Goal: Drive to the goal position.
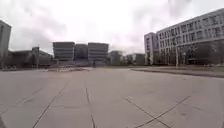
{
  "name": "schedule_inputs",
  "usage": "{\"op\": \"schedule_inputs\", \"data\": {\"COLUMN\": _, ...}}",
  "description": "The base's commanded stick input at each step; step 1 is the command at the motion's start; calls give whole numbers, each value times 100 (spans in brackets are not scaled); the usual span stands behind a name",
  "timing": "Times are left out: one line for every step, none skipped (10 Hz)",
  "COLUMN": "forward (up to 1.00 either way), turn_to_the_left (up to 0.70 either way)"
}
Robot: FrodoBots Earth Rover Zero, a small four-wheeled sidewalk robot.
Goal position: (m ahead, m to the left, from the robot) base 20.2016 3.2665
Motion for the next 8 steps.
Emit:
{"op": "schedule_inputs", "data": {"forward": 70, "turn_to_the_left": 37}}
{"op": "schedule_inputs", "data": {"forward": 70, "turn_to_the_left": 25}}
{"op": "schedule_inputs", "data": {"forward": 70, "turn_to_the_left": 7}}
{"op": "schedule_inputs", "data": {"forward": 70, "turn_to_the_left": 3}}
{"op": "schedule_inputs", "data": {"forward": 70, "turn_to_the_left": 2}}
{"op": "schedule_inputs", "data": {"forward": 70, "turn_to_the_left": 2}}
{"op": "schedule_inputs", "data": {"forward": 70, "turn_to_the_left": 2}}
{"op": "schedule_inputs", "data": {"forward": 70, "turn_to_the_left": 2}}
